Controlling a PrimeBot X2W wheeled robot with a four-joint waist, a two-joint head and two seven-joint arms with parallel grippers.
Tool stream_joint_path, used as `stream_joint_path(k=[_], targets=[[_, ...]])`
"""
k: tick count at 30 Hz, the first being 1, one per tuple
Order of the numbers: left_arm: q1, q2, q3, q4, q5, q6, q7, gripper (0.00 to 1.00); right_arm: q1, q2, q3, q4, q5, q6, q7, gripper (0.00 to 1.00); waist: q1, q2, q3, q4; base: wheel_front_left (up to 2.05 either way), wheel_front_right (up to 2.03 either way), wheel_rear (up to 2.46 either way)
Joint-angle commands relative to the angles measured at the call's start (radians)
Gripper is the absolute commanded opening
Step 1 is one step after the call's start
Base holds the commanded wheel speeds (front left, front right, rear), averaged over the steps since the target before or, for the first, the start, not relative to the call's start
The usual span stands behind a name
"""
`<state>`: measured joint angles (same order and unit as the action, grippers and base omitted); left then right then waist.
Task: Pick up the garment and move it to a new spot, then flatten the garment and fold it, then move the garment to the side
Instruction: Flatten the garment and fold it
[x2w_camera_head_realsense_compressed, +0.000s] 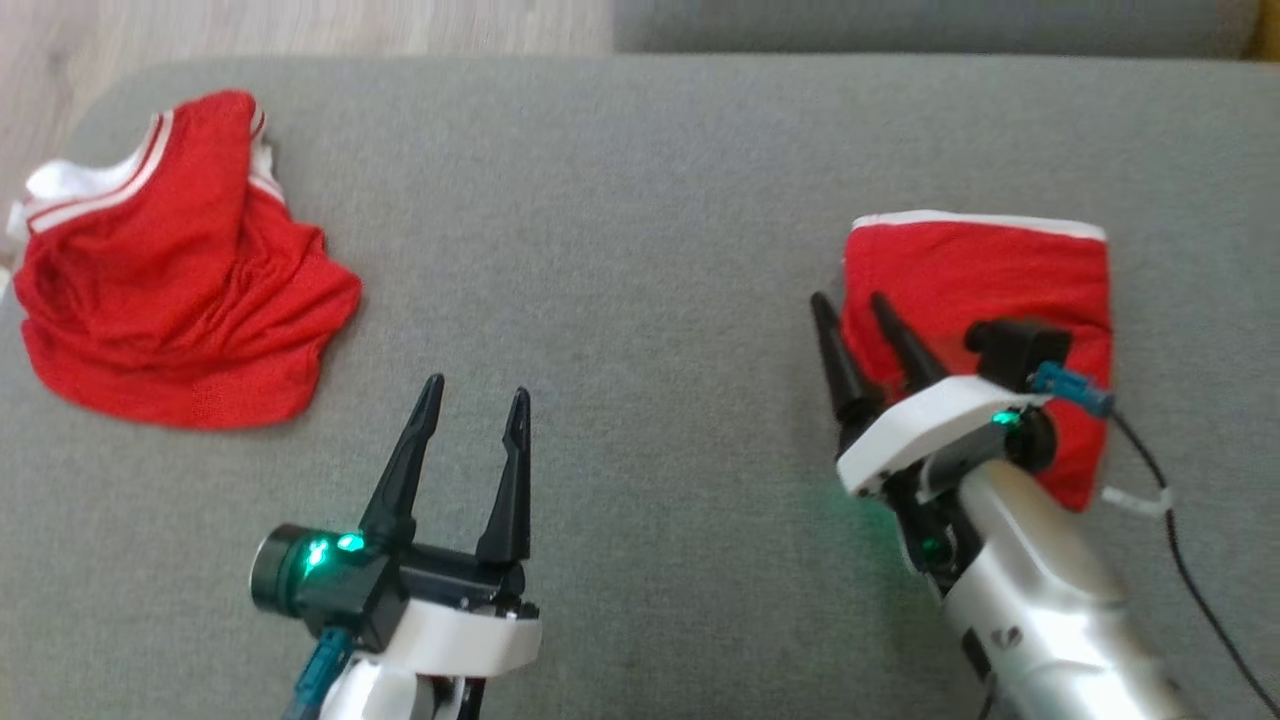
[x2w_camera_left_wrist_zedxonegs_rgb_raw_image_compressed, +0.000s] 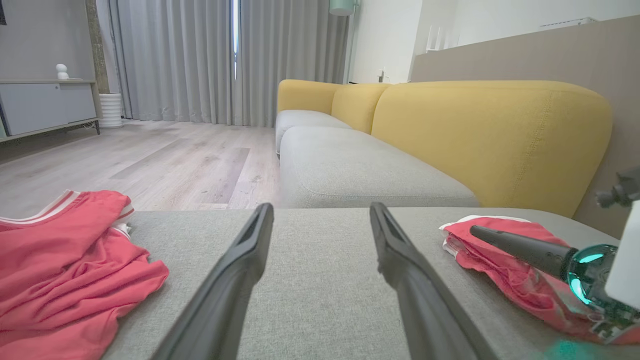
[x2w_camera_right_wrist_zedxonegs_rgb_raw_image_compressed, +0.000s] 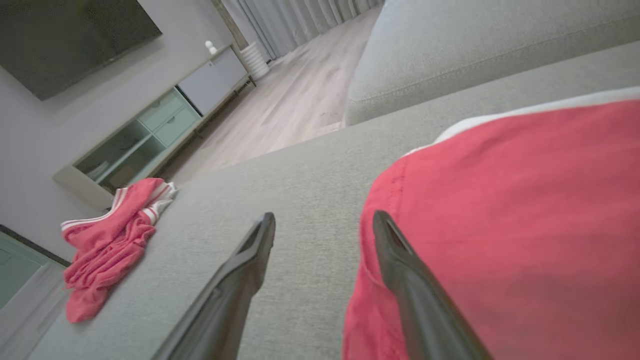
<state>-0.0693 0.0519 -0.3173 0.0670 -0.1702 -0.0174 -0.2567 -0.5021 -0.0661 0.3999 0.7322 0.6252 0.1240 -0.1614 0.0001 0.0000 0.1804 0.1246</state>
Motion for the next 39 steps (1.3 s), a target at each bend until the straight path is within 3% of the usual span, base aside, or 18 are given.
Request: stream_joint_path(k=[1, 7, 12, 19, 24, 26, 32, 39], targets=[[0.01, -0.002, 0.043, -0.027, -0.01, 0.012, -0.005, 1.0, 0.022, 0.016, 0.059, -0.048, 0.028, 0.007, -0.024, 1.0, -0.0001, 0.0, -0.055, -0.026, 0.0, 0.0, 0.0], [0.065, -0.002, 0.052, -0.027, -0.016, 0.036, -0.005, 1.0, 0.162, -0.029, 0.142, -0.184, 0.111, 0.007, -0.059, 1.0, -0.0001, 0.0, -0.139, -0.05, 0.0, 0.0, 0.0], [0.114, -0.002, 0.055, -0.033, -0.017, 0.053, -0.005, 1.0, 0.273, -0.086, 0.125, -0.276, 0.069, 0.007, -0.091, 1.0, -0.0001, 0.0, -0.191, -0.059, 0.0, 0.0, 0.0], [0.21, -0.002, 0.073, -0.066, 0.004, 0.091, -0.005, 1.0, 0.464, -0.108, -0.076, -0.514, -0.148, 0.007, -0.1, 1.0, -0.0001, 0.0, -0.248, -0.081, 0.0, 0.0, 0.0], [0.258, -0.002, 0.062, -0.072, 0.023, 0.1, -0.005, 1.0, 0.569, -0.076, -0.178, -0.559, -0.242, 0.007, -0.1, 1.0, -0.0001, 0.0, -0.269, -0.075, 0.0, 0.0, 0.0], [0.262, -0.002, 0.055, -0.071, 0.025, 0.101, -0.005, 1.0, 0.585, -0.068, -0.203, -0.551, -0.258, 0.007, -0.1, 0.0, -0.0001, 0.0, -0.271, -0.066, 0.0, 0.0, 0.0], [0.25, -0.002, 0.036, -0.077, 0.029, 0.101, -0.005, 1.0, 0.543, -0.032, -0.268, -0.411, -0.286, 0.007, -0.097, 0.0, -0.0001, 0.0, -0.265, -0.027, 0.0, 0.0, 0.0], [0.241, -0.002, 0.015, -0.077, 0.025, 0.092, -0.005, 1.0, 0.316, -0.029, -0.277, -0.177, -0.366, 0.007, -0.07, 0.0, -0.0001, 0.0, -0.233, 0.027, 0.0, 0.0, 0.0]])
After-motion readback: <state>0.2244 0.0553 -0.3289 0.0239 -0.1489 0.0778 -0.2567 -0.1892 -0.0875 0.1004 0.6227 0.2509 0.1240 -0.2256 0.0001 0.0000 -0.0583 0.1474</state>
